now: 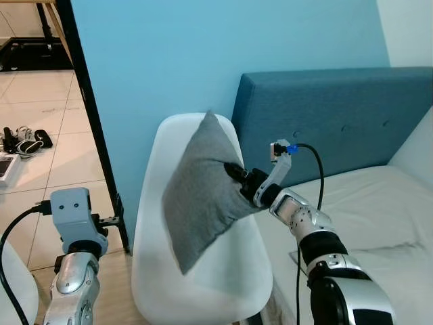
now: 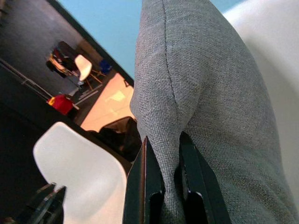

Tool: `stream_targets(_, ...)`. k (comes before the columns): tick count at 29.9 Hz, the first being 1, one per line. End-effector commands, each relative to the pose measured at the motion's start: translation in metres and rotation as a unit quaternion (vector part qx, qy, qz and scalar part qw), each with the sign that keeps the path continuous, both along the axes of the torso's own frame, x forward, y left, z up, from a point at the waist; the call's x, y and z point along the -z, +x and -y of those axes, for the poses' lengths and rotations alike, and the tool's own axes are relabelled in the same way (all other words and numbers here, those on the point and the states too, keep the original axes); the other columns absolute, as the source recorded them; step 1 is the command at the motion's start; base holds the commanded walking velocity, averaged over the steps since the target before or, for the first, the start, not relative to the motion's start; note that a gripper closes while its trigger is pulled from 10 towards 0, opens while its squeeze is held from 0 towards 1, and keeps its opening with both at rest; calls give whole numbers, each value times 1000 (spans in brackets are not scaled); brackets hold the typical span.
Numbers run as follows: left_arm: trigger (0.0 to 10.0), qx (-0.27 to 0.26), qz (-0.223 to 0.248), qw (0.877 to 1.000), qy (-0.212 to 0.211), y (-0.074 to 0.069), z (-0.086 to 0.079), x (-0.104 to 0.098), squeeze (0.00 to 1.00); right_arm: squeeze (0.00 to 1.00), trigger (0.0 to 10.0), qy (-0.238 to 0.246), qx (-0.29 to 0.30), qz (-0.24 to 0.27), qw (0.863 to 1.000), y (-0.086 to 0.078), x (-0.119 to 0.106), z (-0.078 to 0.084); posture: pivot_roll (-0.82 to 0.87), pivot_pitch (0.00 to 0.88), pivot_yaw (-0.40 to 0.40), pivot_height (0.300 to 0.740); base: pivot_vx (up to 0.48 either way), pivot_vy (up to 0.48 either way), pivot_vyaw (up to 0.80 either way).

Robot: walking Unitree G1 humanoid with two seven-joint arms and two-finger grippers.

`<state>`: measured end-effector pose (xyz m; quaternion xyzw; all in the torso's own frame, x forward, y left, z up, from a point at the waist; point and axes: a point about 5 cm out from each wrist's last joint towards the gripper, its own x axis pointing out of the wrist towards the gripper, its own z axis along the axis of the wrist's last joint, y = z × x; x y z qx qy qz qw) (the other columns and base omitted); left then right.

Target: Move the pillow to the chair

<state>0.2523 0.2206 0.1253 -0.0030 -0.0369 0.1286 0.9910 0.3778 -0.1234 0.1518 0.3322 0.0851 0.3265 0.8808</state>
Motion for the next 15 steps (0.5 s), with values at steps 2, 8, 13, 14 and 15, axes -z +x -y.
stream_targets(2,10000,-3,-8,1000,4,-1,0,2,0,0,10000,28,-4,7,1000,3,-8,0,36,0,-101,644,0,0,0)
stream_targets(8,10000,-6,-9,1000,5,-3,0,1,0,0,10000,41,4,-15,999,4,-1,4,43,0,-106,619,0,0,0)
stream_targets(13,10000,-6,-9,1000,10,-6,0,0,0,0,10000,-3,38,-92,995,-1,28,9,57,0,-112,599,0,0,0)
stream_targets(14,10000,-6,-10,1000,11,-8,0,0,0,0,10000,-53,51,-125,989,-6,44,12,61,0,-112,594,0,0,0)
stream_targets(15,10000,-6,-10,1000,12,-9,0,0,0,0,10000,-109,65,-151,980,-12,59,16,62,0,-112,589,0,0,0)
